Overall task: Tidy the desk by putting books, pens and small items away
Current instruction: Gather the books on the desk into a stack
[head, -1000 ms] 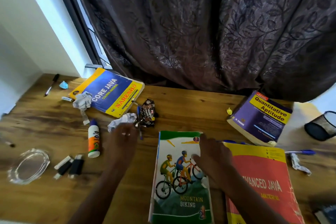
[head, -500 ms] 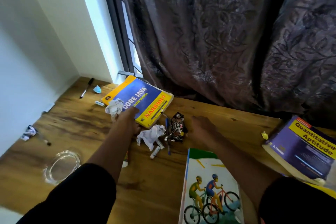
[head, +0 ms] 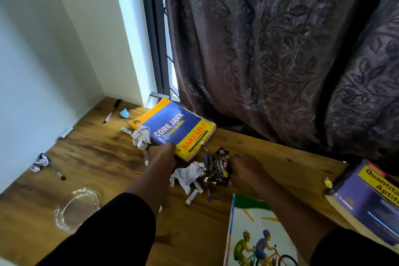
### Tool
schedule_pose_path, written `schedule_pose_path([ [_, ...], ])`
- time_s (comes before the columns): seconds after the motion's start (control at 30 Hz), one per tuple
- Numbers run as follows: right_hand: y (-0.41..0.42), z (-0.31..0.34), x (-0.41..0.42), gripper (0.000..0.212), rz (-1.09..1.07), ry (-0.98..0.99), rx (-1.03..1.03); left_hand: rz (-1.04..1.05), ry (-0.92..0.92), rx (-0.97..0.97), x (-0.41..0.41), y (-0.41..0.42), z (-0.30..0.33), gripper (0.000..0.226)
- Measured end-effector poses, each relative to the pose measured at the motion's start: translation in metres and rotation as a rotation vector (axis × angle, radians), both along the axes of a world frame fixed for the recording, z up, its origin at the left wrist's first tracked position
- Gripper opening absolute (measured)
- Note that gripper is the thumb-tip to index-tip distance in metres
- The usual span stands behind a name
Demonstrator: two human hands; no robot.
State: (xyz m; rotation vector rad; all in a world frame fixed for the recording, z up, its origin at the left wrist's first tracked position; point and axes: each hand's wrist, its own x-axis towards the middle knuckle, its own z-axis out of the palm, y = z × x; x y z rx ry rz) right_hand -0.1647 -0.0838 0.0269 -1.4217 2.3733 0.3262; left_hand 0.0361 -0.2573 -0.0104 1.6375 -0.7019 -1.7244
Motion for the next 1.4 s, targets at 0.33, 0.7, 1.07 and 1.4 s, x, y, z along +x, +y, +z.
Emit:
schedule_pose_path([
  [0.33, -0.004, -0.003, -0.004, 0.068, -0.066, -0.070, -0.020, 0.002, 0.197, 0.003, -0.004, -0.005, 0.072, 0.012],
  [0.7, 0.003, -0.006, -0.004, 0.092, -0.024, -0.049, -0.027, -0.026, 0.372, -0.151, 0.002, -0.015, 0.137, 0.032],
  [1.07, 0.019, 0.004, -0.028, 0.044, -0.346, -0.448, -0.276, -0.286, 0.564, -0.245, 0.025, 0.079, 0.196, 0.013],
  [1.4, 0.112, 0.078, 0.013, 0.036, -0.726, -1.877, -0.901, -0.628, 0.714, -0.107, -0.005, 0.163, 0.191, 0.031],
])
